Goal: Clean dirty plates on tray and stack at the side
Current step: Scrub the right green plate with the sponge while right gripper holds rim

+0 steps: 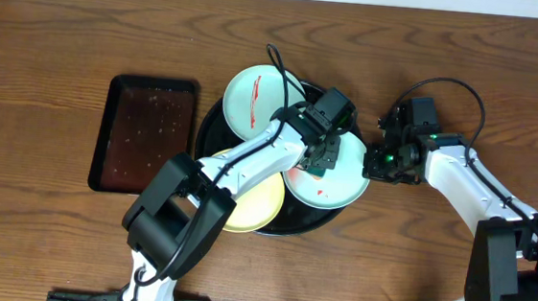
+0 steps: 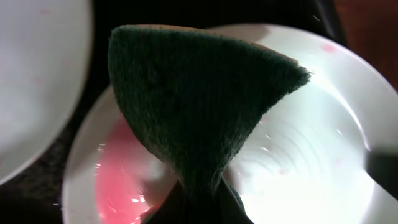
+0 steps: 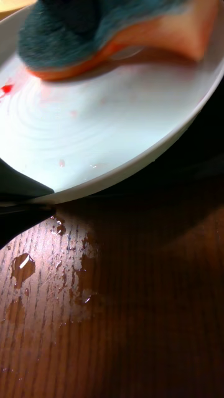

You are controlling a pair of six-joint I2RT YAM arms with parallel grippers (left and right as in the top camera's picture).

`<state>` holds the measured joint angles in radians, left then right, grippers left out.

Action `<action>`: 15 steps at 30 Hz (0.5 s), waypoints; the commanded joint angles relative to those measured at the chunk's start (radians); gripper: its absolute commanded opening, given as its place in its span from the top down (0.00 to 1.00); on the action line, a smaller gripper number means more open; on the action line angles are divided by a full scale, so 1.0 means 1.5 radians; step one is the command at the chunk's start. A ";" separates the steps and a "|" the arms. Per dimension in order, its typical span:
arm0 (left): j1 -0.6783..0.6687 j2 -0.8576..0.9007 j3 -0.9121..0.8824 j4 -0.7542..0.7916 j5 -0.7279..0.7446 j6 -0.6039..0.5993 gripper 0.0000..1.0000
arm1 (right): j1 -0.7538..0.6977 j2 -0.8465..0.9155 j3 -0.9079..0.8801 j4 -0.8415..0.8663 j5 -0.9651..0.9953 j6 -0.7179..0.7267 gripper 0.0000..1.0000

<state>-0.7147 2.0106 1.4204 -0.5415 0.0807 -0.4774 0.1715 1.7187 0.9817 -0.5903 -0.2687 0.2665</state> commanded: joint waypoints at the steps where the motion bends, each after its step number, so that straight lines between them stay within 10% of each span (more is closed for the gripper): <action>1: 0.000 0.018 -0.003 -0.002 -0.097 -0.038 0.93 | 0.000 0.000 -0.001 -0.006 0.021 -0.001 0.99; 15: -0.002 0.018 -0.003 -0.085 0.291 0.310 0.93 | 0.000 0.000 -0.001 -0.006 0.021 -0.001 0.99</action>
<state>-0.7074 2.0151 1.4208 -0.6701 0.2535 -0.1925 0.1719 1.7187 0.9817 -0.5980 -0.2726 0.2665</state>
